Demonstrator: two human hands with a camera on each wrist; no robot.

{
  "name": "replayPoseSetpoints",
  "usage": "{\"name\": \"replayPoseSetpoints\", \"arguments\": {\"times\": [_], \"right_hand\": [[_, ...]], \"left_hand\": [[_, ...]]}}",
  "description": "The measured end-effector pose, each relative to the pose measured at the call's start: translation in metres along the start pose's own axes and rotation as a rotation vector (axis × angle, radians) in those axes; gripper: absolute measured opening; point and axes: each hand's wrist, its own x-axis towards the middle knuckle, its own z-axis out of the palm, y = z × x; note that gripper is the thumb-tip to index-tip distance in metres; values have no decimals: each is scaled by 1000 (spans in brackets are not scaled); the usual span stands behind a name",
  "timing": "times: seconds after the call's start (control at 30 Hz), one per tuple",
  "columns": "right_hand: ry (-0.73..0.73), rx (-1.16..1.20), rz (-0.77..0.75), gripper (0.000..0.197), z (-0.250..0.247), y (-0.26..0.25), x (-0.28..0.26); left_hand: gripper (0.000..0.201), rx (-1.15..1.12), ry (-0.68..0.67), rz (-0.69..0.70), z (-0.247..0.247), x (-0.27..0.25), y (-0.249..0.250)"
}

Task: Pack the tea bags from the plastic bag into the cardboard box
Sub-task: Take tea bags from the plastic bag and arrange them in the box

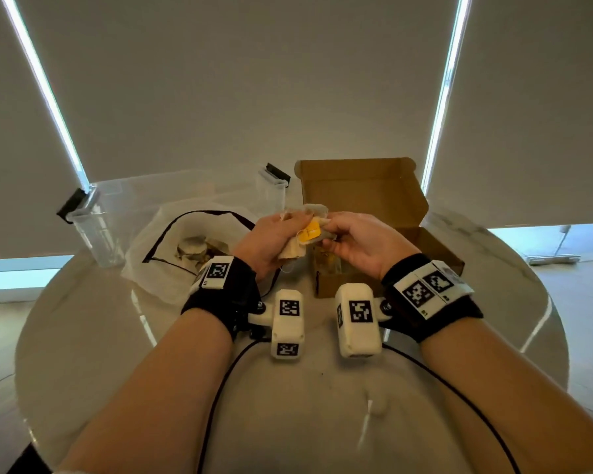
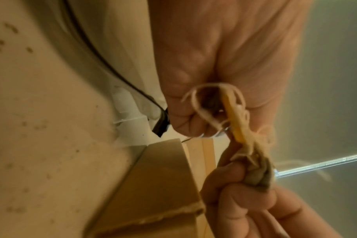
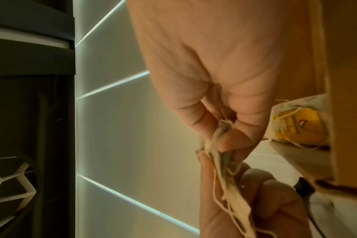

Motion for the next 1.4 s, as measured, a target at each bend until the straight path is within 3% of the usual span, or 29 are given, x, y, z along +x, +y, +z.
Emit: {"name": "replayPoseSetpoints", "arguments": {"times": [0.23,0.47,0.63,0.73,0.83,0.93,1.2,1.4], "right_hand": [[43,25,48,29,-11,-7,1],[83,277,71,35,-27,-11,0],[156,227,63,34,-26,-10,3],[195,13,14,29,-28,-11,4],[314,-409,6,17,-31,-15,4],[354,-685,-35,12,-36,-18,4],[410,-970,-59,13,-41,-22,0],[230,-1013,218,14,-30,-15,1]], "left_hand": [[15,-137,213,-21,-5,5,-5],[13,-36,150,-68,-5,1,-6],[9,-34,197,-38,-5,-2,-6],[28,25,183,-40,-4,-6,-5],[20,99,153,-59,1,-10,-4],[13,192,177,-104,4,-10,-6],[14,330,238,-119,2,-4,-15],[28,434,230,-115,3,-2,-16]]}}
